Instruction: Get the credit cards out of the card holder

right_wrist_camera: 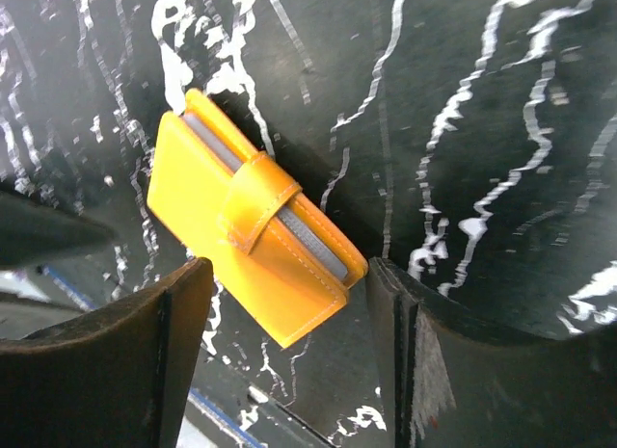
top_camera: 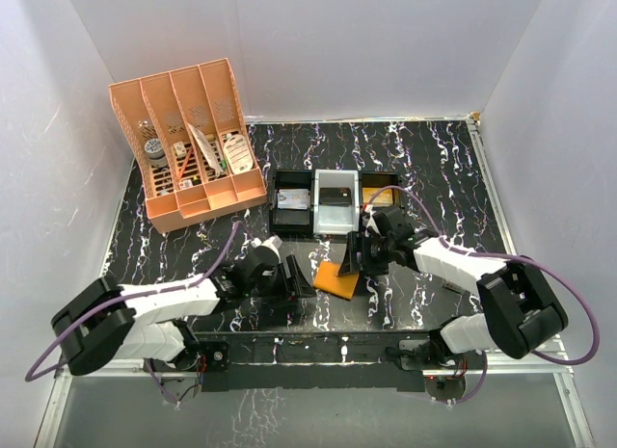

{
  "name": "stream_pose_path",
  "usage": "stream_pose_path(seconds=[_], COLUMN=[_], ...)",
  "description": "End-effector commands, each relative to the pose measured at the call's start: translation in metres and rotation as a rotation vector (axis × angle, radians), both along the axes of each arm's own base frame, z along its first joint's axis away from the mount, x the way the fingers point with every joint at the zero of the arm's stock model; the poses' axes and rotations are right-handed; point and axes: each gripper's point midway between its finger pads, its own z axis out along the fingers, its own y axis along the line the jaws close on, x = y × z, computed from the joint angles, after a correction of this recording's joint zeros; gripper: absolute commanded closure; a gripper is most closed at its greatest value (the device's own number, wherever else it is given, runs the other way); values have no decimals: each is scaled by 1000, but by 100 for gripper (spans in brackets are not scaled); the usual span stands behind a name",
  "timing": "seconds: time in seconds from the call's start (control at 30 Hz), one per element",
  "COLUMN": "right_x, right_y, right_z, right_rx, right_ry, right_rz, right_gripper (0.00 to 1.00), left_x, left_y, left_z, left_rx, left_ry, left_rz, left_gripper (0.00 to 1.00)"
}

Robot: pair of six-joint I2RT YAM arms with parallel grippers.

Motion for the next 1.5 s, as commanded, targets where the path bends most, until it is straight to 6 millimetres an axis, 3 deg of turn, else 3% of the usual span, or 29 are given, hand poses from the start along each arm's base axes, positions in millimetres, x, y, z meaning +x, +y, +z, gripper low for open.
stream_pose_path(seconds=[0.0,0.13,0.23,0.33,0.4,0.57,0.7,0.87,1.0,1.1,1.23,1.33,1.47], right_x=[-12,-28,-28,-27,-18,6,4,-19,-31,-31,-31,-28,-16], right_y=[23,29,28,25,16,-3,20,36,43,47,49,42,21], right_z=[14,18,14,14,14,12,8,-4,13,32,55,57,53], right_rx=[171,261,274,250,187,52,153,275,360,408,458,413,263], right_ry=[-37,-16,-23,-17,-53,-125,-83,21,21,-1,-27,-44,-87], right_rz=[123,158,125,98,50,-6,88,170,235,235,197,136,36], right_gripper=[39,45,48,50,47,39,39,56,80,91,100,100,100], left_x=[11,16,17,15,15,15,17,21,21,18,16,16,18], left_y=[-40,-48,-48,-39,-28,-9,-9,-21,-25,-28,-32,-31,-25], left_z=[24,1,-14,-27,-32,-31,-26,-31,-38,-39,-35,-32,-19], left_rx=[-169,-153,-135,-59,9,90,49,46,85,66,49,57,56], left_ry=[-31,14,45,62,56,18,-6,-18,-2,5,6,-1,-18], left_rz=[-28,-1,28,44,46,57,77,38,12,13,3,2,30], left_gripper=[40,48,57,63,63,62,59,61,66,68,66,61,37])
